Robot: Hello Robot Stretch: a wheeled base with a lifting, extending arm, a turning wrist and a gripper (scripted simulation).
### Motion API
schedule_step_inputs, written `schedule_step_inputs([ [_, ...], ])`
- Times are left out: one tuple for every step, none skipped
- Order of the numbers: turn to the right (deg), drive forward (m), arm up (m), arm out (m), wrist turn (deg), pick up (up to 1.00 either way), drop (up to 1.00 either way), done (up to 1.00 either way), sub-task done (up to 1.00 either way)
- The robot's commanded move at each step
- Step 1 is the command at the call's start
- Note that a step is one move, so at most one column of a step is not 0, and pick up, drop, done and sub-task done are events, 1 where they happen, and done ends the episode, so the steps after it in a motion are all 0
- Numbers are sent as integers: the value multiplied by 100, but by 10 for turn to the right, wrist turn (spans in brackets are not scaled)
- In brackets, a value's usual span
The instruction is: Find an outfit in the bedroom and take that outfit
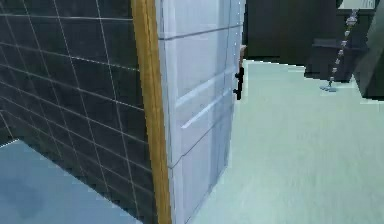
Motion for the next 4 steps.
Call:
schedule_step_inputs([
  [-450,0,0,0,0,0,0,0,0],
  [-120,0,0,0,0,0,0,0,0],
  [0,75,0,0,0,0,0,0,0],
  [-450,0,0,0,0,0,0,0,0],
])
